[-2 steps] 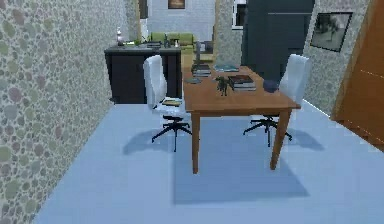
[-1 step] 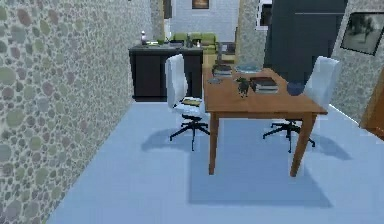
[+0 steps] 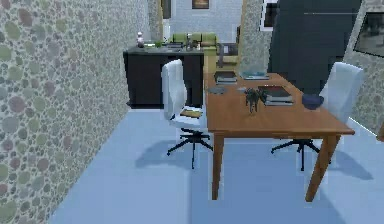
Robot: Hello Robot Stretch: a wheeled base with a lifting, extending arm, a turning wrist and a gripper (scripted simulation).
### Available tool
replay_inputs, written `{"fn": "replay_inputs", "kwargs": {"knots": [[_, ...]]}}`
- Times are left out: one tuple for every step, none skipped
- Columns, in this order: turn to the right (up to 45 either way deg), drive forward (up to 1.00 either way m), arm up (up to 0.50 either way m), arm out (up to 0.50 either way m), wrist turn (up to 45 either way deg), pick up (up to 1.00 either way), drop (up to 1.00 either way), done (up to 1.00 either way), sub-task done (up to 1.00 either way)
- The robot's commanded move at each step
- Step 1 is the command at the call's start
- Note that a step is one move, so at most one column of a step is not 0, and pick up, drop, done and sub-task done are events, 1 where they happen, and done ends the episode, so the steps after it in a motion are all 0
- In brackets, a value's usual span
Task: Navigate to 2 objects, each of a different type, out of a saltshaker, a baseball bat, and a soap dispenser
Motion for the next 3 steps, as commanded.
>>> {"fn": "replay_inputs", "kwargs": {"knots": [[-45.0, 0.0, 0.0, 0.0, 0.0, 0.0, 0.0, 0.0, 0.0], [0.0, 0.15, 0.0, 0.0, 0.0, 0.0, 0.0, 0.0, 0.0], [27.0, 0.0, 0.0, 0.0, 0.0, 0.0, 0.0, 0.0, 0.0]]}}
